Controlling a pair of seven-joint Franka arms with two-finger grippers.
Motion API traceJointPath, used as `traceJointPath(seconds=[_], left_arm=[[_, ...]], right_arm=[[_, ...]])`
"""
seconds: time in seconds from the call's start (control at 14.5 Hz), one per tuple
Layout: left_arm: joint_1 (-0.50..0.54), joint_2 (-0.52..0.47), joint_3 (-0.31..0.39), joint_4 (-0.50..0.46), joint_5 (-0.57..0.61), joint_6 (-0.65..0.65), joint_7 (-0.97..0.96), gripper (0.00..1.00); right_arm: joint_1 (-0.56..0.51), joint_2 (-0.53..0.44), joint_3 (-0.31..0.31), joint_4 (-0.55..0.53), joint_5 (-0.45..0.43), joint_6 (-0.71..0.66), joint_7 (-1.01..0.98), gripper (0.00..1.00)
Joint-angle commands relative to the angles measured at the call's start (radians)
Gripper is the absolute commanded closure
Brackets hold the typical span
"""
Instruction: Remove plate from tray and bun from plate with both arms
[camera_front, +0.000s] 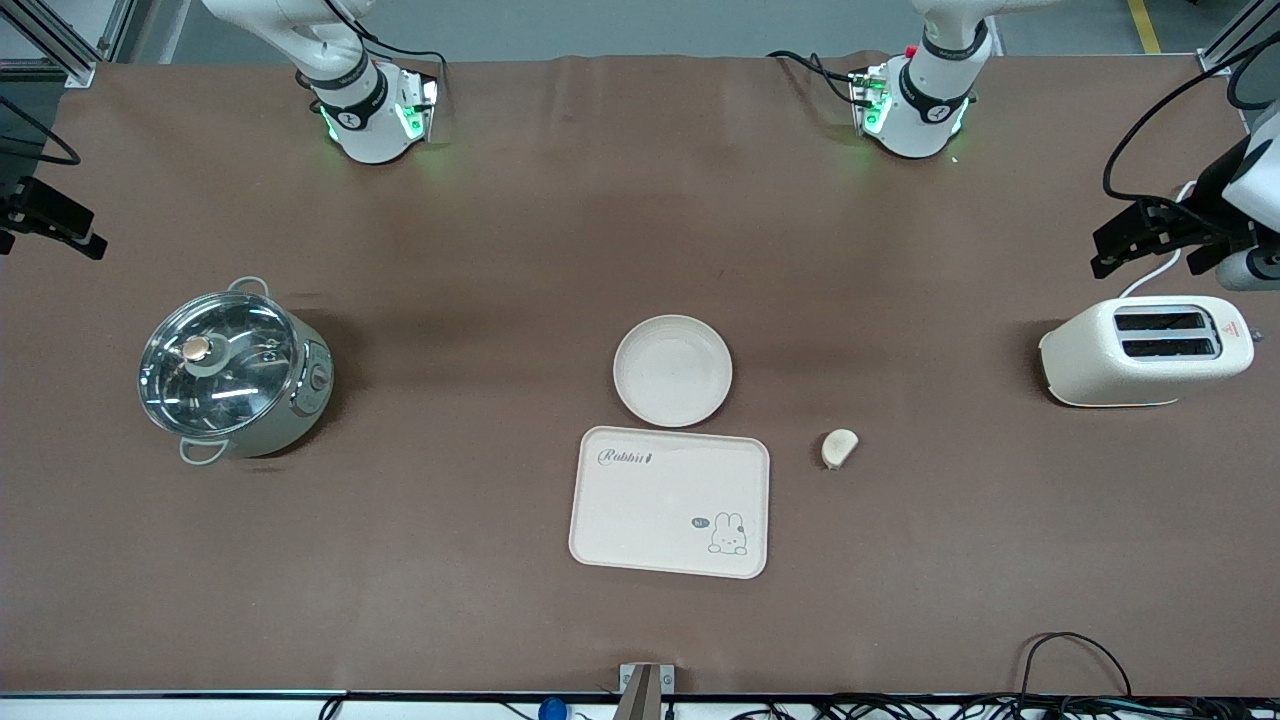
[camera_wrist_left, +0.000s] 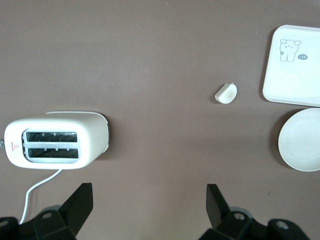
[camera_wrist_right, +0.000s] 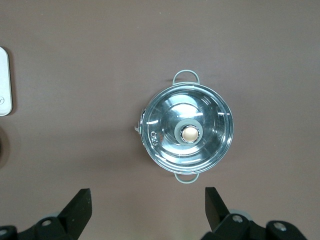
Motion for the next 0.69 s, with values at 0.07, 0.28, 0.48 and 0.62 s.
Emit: traceJointPath(seconds=[0.07,0.28,0.48,0.62], left_arm=[[-0.058,-0.117,0.057,-0.153,-0.016,0.072,0.017,0.00],[-0.096,-0.092,0.097,-0.131,-0.009,0.083,0.023,0.00],[-0.099,-0.058,0.092,-0.071,0.002,0.080,0.020,0.00],[-0.091,-0.035,0.092,-0.036,0.002,0.074,0.017,0.00]], right_arm=[[-0.011,-0.002,0.010,0.004,-0.004,-0.007,0.012,0.00],[-0.010,-0.002,0.010,0.003,-0.004,-0.007,0.012,0.00],[-0.008,-0.002,0.011,0.003,-0.004,-0.006,0.012,0.00],[-0.007,-0.003,0.011,0.003,-0.004,-0.009,0.012,0.00]])
